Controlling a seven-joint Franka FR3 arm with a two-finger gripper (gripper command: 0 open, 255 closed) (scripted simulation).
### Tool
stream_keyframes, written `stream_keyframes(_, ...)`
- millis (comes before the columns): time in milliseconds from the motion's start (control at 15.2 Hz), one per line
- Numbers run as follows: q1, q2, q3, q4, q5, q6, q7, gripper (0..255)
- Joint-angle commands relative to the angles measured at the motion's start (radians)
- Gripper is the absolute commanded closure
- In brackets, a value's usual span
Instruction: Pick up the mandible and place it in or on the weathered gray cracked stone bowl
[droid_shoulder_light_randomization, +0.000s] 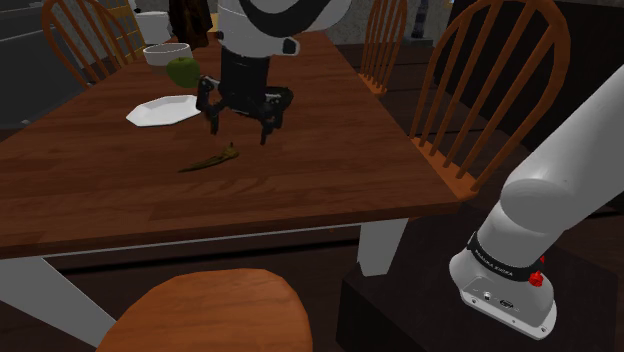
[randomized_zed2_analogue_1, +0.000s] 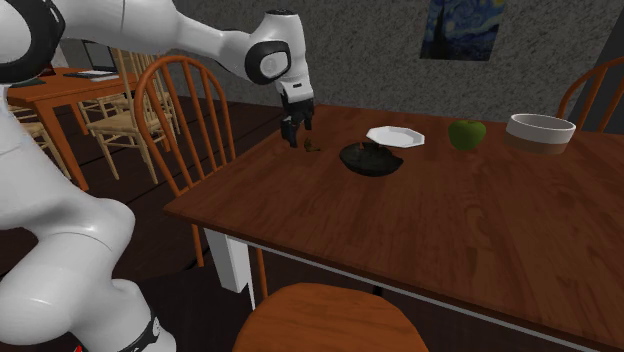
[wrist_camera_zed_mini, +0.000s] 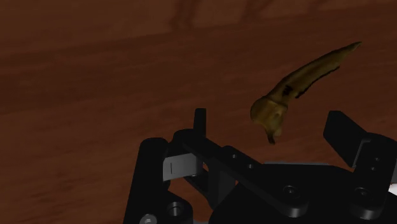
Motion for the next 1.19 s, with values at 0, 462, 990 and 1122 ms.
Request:
stream_keyframes(0, -0.014, 0.054, 0.024, 0.049, -0.044, 0.018, 0.076, 0)
stream_keyframes(462, -0.01, 0.126, 0.048, 0.012, -0.095, 0.117, 0.111, 0)
stream_keyframes(990, -0.01, 0.126, 0.048, 0.012, -0.095, 0.116, 0.111, 0)
stream_keyframes(1122, -0.01, 0.126, 0.048, 0.012, -0.095, 0.116, 0.111, 255)
